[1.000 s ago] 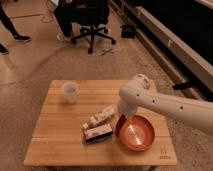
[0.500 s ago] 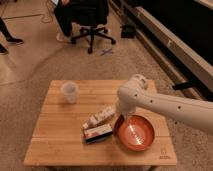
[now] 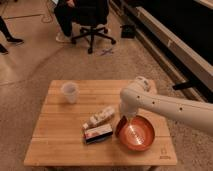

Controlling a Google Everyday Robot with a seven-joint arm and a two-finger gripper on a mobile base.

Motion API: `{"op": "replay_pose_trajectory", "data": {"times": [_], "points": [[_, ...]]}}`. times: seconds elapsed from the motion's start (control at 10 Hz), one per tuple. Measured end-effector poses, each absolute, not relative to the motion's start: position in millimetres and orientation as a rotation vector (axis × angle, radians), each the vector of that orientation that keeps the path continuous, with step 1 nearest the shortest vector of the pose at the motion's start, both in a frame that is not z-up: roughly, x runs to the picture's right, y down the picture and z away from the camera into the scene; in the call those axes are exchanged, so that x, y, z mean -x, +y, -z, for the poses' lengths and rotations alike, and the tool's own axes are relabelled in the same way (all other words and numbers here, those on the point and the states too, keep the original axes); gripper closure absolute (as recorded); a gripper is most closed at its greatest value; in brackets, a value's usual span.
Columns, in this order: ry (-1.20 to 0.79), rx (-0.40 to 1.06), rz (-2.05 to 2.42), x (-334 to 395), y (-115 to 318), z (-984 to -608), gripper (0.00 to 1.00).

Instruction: Place the pepper in the ceramic bowl

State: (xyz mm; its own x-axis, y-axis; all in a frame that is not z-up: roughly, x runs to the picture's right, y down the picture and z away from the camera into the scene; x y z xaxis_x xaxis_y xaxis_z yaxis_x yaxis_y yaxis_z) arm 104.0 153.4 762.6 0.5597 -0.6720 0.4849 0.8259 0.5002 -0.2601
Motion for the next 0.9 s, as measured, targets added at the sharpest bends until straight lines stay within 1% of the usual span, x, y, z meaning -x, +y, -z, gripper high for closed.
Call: {"op": "replay_pose_trajectory", "data": {"times": [0.3,0.7,0.9], "points": [[-0.331,0.496,0.881,-108,149,-768,0.73],[-0.295,0.482,0.862,-124,154,-767,0.73],[-0.302,0.499,0.849,-126,155,-765,0.73]]}}
